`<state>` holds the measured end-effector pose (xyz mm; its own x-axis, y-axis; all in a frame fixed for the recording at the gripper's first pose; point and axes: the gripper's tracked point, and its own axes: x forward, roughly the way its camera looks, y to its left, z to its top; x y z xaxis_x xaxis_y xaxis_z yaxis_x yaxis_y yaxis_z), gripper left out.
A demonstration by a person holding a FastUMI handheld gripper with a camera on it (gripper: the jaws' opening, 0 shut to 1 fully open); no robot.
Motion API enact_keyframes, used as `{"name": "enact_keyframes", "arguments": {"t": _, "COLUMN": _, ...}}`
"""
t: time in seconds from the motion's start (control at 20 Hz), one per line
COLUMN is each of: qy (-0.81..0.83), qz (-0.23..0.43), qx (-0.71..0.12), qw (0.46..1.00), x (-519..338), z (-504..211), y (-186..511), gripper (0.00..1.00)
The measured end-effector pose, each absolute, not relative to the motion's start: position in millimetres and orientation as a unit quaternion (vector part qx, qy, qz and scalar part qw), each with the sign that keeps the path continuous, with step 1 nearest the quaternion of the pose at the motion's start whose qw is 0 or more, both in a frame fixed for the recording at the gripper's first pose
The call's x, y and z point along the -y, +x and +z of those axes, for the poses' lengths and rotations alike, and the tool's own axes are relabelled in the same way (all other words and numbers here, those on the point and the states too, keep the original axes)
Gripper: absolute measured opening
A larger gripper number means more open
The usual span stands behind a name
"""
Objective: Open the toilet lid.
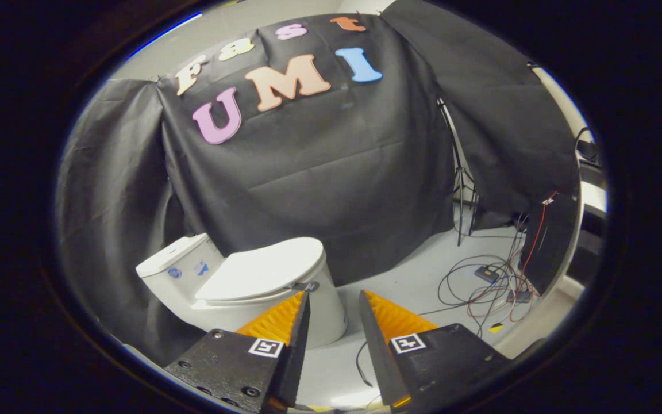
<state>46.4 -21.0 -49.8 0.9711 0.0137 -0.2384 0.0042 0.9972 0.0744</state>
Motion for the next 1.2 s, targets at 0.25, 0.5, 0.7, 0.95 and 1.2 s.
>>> {"name": "enact_keyframes", "arguments": {"t": 0.25, "qy": 0.056, "qz": -0.014, "qx": -0.237, "qw": 0.970, "x": 23.7, "z": -91.8, "y": 64.3, "gripper": 0.54}}
{"name": "enact_keyframes", "arguments": {"t": 0.5, "qy": 0.101, "qz": -0.014, "qx": -0.312, "qw": 0.945, "x": 20.3, "z": -126.7, "y": 84.0, "gripper": 0.50}}
{"name": "enact_keyframes", "arguments": {"t": 0.7, "qy": 0.247, "qz": 0.034, "qx": -0.281, "qw": 0.927, "x": -10.3, "z": -146.7, "y": 147.5, "gripper": 0.50}}
{"name": "enact_keyframes", "arguments": {"t": 0.95, "qy": 0.414, "qz": 0.044, "qx": -0.228, "qw": 0.880, "x": -30.1, "z": -165.5, "y": 210.2, "gripper": 0.49}}
{"name": "enact_keyframes", "arguments": {"t": 1.2, "qy": 0.471, "qz": 0.065, "qx": -0.194, "qw": 0.858, "x": -52.0, "z": -158.7, "y": 252.6, "gripper": 0.49}}
